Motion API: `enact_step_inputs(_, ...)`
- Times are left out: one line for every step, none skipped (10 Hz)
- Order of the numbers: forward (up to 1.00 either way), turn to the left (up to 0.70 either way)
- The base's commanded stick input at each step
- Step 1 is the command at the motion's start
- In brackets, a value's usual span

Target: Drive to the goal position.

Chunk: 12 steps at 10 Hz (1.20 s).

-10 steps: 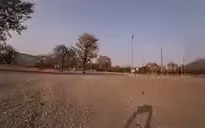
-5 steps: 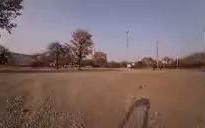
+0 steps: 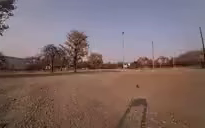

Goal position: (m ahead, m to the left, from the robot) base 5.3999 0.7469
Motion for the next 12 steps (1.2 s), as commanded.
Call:
enact_step_inputs(0.7,0.0)
enact_step_inputs(0.7,0.0)
enact_step_inputs(0.7,0.0)
enact_step_inputs(0.7,0.0)
enact_step_inputs(0.7,0.0)
enact_step_inputs(0.7,0.0)
enact_step_inputs(0.7,0.0)
enact_step_inputs(0.7,0.0)
enact_step_inputs(0.7,0.0)
enact_step_inputs(0.7,0.0)
enact_step_inputs(0.7,-0.35)
enact_step_inputs(0.7,-0.35)
